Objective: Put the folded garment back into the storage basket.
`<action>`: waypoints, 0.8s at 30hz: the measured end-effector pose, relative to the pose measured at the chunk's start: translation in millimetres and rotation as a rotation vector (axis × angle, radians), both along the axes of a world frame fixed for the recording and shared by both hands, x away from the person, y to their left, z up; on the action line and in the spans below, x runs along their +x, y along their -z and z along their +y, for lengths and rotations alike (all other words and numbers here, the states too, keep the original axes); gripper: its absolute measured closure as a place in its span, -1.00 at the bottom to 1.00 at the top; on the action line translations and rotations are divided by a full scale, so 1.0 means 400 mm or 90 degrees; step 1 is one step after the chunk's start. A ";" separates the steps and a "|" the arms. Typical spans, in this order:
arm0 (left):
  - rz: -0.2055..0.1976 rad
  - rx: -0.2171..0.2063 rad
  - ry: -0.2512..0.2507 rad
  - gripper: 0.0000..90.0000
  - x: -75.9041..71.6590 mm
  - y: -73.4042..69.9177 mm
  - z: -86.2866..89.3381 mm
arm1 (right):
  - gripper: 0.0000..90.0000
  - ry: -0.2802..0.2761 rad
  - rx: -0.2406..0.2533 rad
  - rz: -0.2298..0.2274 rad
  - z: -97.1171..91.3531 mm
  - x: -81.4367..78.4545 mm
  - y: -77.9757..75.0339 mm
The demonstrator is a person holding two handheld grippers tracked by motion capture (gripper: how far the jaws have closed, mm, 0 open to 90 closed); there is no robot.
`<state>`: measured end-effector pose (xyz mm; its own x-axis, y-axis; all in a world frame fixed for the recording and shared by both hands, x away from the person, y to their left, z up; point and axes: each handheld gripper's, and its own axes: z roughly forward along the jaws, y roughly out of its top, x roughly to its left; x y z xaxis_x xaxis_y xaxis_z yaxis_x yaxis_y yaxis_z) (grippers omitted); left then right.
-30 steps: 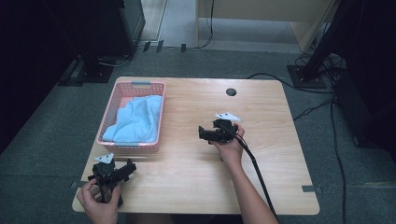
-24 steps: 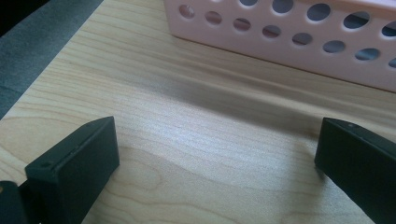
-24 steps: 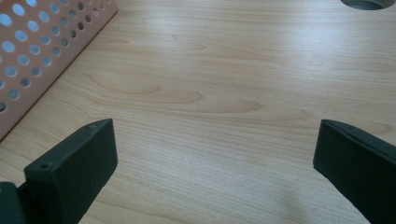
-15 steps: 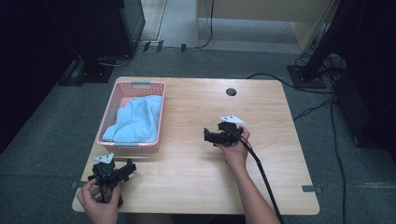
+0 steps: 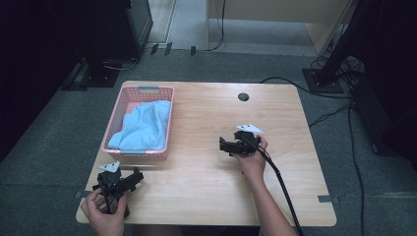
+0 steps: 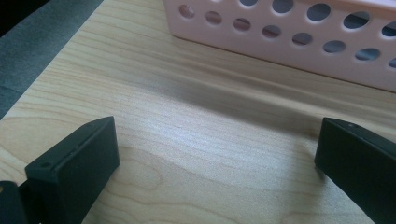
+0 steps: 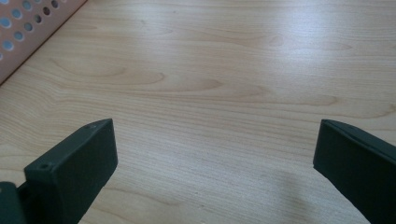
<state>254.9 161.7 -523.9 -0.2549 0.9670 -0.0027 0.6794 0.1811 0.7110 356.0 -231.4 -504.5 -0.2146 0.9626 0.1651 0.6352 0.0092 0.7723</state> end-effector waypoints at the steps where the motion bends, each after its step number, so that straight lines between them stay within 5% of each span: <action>1: 0.000 0.000 0.000 -1.00 0.000 0.000 0.000 | -1.00 -0.001 -0.002 -0.001 -0.001 -0.001 0.001; 24: 0.000 0.000 0.000 -1.00 0.000 0.000 0.000 | -1.00 0.023 -0.006 0.016 -0.056 -0.023 0.025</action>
